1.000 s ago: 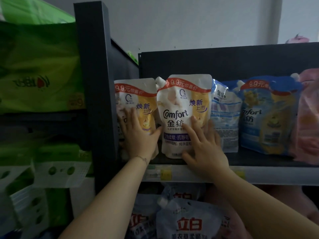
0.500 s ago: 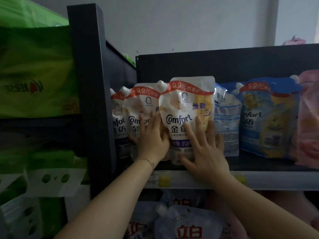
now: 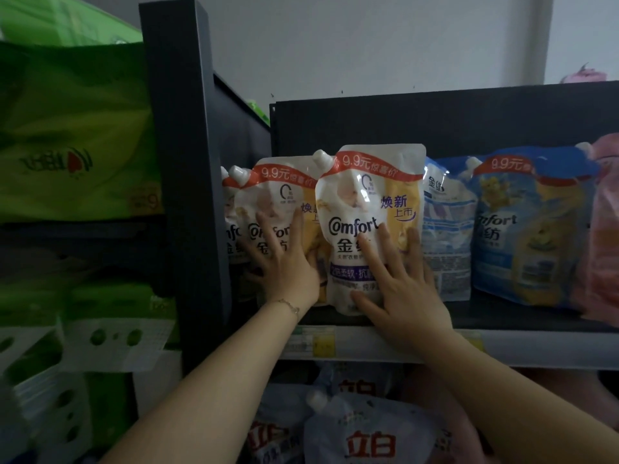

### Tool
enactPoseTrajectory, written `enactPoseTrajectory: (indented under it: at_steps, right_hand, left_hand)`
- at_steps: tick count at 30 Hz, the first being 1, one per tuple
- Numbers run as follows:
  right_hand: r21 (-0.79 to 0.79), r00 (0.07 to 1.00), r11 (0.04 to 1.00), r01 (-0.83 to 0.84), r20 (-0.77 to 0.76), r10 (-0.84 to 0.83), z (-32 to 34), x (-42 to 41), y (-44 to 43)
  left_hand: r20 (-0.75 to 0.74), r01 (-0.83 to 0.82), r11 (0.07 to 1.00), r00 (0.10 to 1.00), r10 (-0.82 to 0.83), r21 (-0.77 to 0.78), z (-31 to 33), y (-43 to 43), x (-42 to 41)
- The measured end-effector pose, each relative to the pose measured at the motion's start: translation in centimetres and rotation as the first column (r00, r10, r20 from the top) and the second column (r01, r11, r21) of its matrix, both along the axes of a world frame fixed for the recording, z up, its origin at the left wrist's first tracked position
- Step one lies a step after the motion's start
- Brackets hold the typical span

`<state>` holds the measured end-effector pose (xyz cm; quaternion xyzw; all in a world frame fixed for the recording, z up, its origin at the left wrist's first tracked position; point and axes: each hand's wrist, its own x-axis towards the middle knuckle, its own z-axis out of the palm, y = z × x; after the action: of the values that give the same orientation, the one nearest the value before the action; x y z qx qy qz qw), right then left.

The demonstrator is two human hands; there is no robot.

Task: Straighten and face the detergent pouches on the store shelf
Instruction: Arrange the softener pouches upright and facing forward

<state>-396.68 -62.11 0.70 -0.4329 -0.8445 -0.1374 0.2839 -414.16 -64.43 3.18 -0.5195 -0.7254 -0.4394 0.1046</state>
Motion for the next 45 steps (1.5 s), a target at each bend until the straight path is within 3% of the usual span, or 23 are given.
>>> enactPoseTrajectory:
  at_steps: [4, 12, 16, 21, 26, 30, 35, 37, 40, 42, 43, 45]
  right_hand:
    - [-0.022, 1.000, 1.000, 0.003, 0.014, -0.002, 0.1, 0.0, -0.1]
    - [-0.026, 1.000, 1.000, 0.016, 0.026, -0.015, 0.2, 0.1, -0.3]
    - [-0.032, 0.999, 0.999, 0.018, 0.027, -0.017, 0.3, 0.1, -0.5]
    - [-0.044, 1.000, 0.999, 0.002, 0.010, -0.002, 0.2, 0.1, -0.5]
    - [-0.033, 1.000, 0.999, 0.013, 0.005, -0.013, 0.2, 0.1, -0.4]
    - [-0.031, 1.000, 0.999, 0.008, 0.022, -0.008, 0.2, 0.0, -0.2]
    - [-0.057, 0.999, 0.997, -0.053, 0.009, 0.054, 0.1, 0.1, 0.1]
    - [-0.071, 0.996, 0.993, -0.090, 0.000, 0.090, 0.2, 0.2, 0.2]
    - [-0.089, 0.971, 0.971, -0.222, -0.111, 0.212, 0.5, 0.7, 0.1]
    - [-0.070, 0.892, 0.938, -0.339, -0.342, 0.296, 0.7, 1.4, 0.1]
    - [-0.063, 0.831, 0.929, -0.365, -0.471, 0.295, 0.8, 1.8, 0.2]
    - [-0.097, 0.741, 0.929, -0.357, -0.635, 0.218, 1.1, 2.2, 0.5]
  left_hand:
    - [-0.081, 0.069, 0.996, 0.995, -0.064, 0.056, -0.5, -0.7, -0.7]
    - [-0.115, -0.056, 0.998, 0.992, 0.060, 0.035, -0.8, -1.7, -0.6]
    - [-0.321, -0.221, 0.974, 0.920, 0.223, 0.045, -0.6, -2.5, -0.5]
    - [-0.587, -0.161, 0.986, 0.795, 0.152, 0.038, -0.6, -2.1, -0.6]
    - [-0.665, -0.235, 0.968, 0.737, 0.119, -0.087, 0.1, -1.7, -0.5]
    - [-0.658, -0.277, 0.938, 0.749, 0.076, -0.208, 1.0, -1.4, 0.1]
    - [-0.740, -0.363, 0.904, 0.668, 0.083, -0.226, 1.4, -2.3, -0.4]
    - [-0.719, -0.348, 0.912, 0.689, 0.093, -0.216, 1.5, -2.6, -0.4]
    - [-0.713, -0.169, 0.983, 0.698, 0.064, -0.077, 1.3, -3.4, -0.6]
    - [-0.750, 0.008, 0.997, 0.659, 0.057, 0.083, 0.7, -3.9, -0.5]
    - [-0.725, 0.078, 0.989, 0.688, 0.039, 0.127, 0.4, -4.2, -0.3]
    - [-0.505, 0.174, 0.977, 0.858, -0.091, 0.119, -0.2, -4.6, 1.2]
